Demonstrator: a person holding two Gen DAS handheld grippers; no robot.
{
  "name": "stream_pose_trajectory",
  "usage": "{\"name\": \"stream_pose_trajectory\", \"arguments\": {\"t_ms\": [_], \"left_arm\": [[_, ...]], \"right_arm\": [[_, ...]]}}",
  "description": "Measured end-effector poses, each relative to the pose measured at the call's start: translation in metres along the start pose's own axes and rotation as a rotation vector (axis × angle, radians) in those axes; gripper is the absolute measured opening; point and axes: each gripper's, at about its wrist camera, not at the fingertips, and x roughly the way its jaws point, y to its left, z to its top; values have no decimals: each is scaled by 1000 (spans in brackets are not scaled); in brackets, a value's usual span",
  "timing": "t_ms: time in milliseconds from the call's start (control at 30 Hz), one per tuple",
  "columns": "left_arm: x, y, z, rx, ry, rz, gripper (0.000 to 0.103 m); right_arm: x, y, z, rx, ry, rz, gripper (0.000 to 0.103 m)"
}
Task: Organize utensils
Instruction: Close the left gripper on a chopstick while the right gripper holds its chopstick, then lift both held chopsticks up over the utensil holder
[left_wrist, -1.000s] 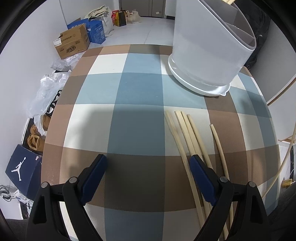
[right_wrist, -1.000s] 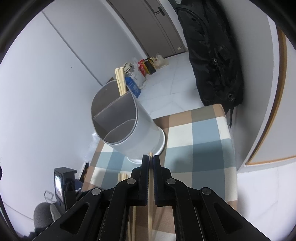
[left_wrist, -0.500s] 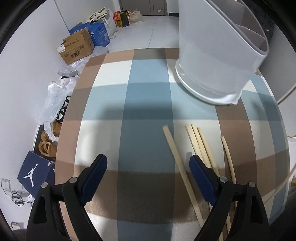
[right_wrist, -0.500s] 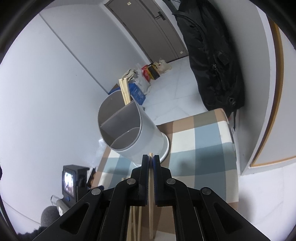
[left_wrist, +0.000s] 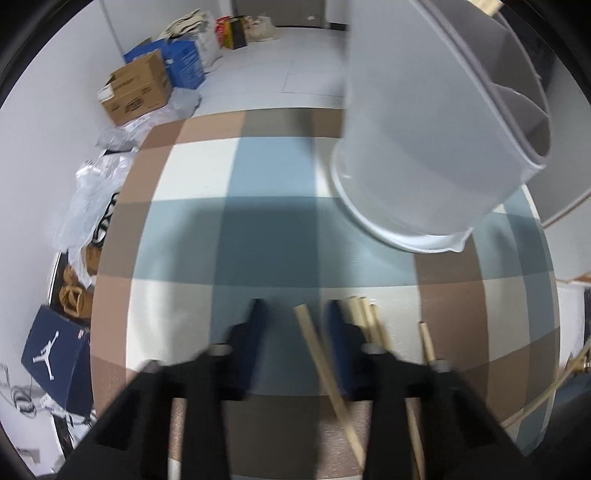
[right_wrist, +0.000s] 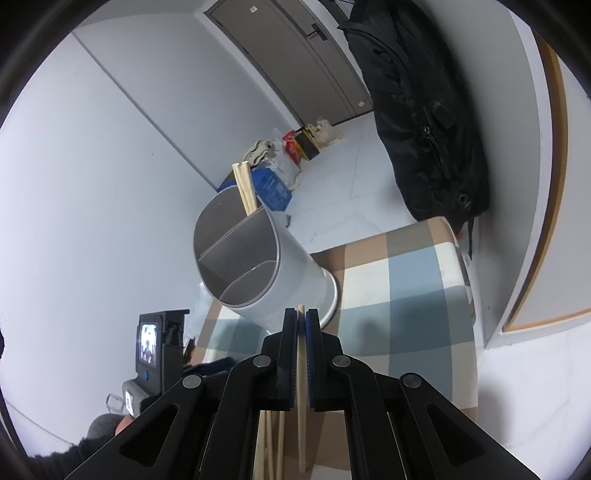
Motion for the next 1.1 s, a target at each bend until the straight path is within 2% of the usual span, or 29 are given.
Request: {"name": "stream_pose_trajectory", "arguments": {"t_ms": [100, 267, 400, 767, 1100], "left_arm": [[0, -5, 1, 30, 0, 0, 4], [-7, 1, 2, -9, -30, -16, 2], [-27, 7, 2, -56, -102, -38, 2], [-96, 19, -5, -134, -370, -95, 2], [-130, 27, -4, -168, -509, -173, 2]], "right_arm": [[1, 0, 1, 0, 0, 3, 3], [0, 1, 1, -14, -8, 0, 3], [0, 1, 0, -20, -17, -6, 3], [-13, 17, -4, -75, -77, 11, 3], [-33, 40, -1, -111, -152, 33, 3]]}}
